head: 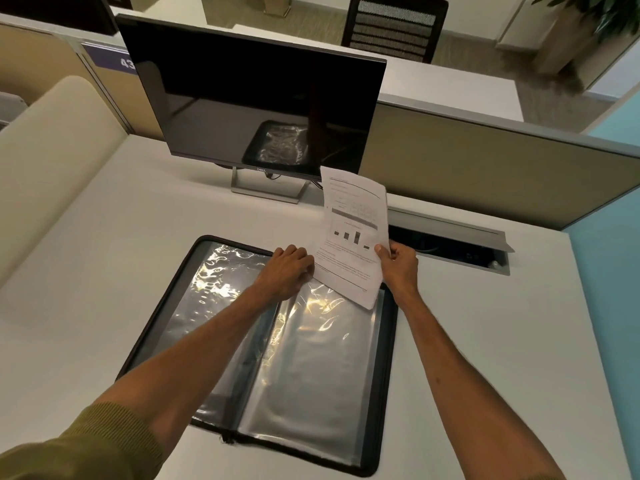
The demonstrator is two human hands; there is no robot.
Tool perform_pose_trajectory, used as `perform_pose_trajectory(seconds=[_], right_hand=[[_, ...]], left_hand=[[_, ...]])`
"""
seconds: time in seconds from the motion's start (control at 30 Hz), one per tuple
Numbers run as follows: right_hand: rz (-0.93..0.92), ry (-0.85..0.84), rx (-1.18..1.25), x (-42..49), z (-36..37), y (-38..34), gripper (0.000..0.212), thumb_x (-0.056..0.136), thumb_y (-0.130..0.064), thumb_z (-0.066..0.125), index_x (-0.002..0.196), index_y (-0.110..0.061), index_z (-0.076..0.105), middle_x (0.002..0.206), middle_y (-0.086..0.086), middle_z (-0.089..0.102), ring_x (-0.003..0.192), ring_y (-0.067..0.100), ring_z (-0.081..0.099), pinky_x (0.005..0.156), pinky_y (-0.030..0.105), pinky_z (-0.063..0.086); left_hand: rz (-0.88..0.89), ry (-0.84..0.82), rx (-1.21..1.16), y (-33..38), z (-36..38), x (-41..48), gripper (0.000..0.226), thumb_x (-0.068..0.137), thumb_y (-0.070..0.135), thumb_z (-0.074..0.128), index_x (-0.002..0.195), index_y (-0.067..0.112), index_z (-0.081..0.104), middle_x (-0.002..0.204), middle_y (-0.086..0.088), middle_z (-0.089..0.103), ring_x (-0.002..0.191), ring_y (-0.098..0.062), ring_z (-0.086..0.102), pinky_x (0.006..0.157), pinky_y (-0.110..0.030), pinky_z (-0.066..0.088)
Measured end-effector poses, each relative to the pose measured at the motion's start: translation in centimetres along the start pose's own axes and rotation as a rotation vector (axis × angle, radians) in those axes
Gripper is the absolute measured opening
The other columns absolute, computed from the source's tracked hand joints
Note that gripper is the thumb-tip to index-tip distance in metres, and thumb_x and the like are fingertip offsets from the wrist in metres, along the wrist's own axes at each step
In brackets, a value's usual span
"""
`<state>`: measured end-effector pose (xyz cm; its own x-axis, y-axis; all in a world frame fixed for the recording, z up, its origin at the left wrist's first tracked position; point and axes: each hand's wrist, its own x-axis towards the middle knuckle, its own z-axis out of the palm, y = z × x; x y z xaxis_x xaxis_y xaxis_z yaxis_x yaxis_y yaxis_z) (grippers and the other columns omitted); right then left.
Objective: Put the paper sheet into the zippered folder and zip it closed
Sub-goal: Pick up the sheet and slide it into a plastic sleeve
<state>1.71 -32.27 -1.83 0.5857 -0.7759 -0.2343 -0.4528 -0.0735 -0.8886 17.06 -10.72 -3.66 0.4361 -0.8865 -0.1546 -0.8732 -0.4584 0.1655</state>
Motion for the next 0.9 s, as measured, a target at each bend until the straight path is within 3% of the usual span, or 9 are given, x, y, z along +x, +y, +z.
perform_pose_trajectory(seconds=[0.17,0.37,0.7,0.9], right_hand=[[-0.025,0.050,0.067,-0.4,-0.3,0.4,0.029,0.105,-0.025,0.065,0.128,-0.008,0.068,0.122,0.011,0.076,0.102,0.026,0.078,0.084,0.047,0.067],[-0.106,0.006,0.076,0.0,-0.3,-0.6,0.031,0.103,-0.026,0.067,0.130,-0.012,0.069,0.115,-0.001,0.075,0.096,0.012,0.077,0.081,0.034,0.068],[-0.079,-0.049,0.174,0.7,-0.8,-1.0,0.021,0.102,-0.021,0.069,0.122,-0.018,0.071,0.116,0.001,0.078,0.097,0.012,0.078,0.086,0.040,0.067],[-0.015,-0.076,0.190,1.1,-0.3,-0.7,0.029,0.102,-0.019,0.069,0.129,-0.009,0.070,0.121,0.006,0.078,0.091,0.008,0.078,0.086,0.040,0.067]], left_hand=[[0.007,-0.004,-0.045,-1.0,-0.5,0.0,0.026,0.111,0.037,0.056,0.131,0.023,0.064,0.136,0.003,0.064,0.131,-0.018,0.053,0.114,-0.037,0.042],[-0.005,-0.012,-0.072,-1.6,-0.6,-0.2,0.031,0.111,0.038,0.054,0.134,0.021,0.064,0.146,0.001,0.055,0.135,-0.018,0.050,0.118,-0.038,0.042],[-0.029,-0.010,-0.113,-1.5,-0.7,-0.1,0.033,0.112,0.039,0.053,0.138,0.020,0.061,0.153,-0.002,0.050,0.138,-0.021,0.051,0.121,-0.039,0.042],[-0.030,0.003,-0.108,-1.9,-0.7,-0.2,0.032,0.112,0.038,0.053,0.137,0.020,0.061,0.150,-0.001,0.050,0.135,-0.020,0.053,0.118,-0.037,0.044]])
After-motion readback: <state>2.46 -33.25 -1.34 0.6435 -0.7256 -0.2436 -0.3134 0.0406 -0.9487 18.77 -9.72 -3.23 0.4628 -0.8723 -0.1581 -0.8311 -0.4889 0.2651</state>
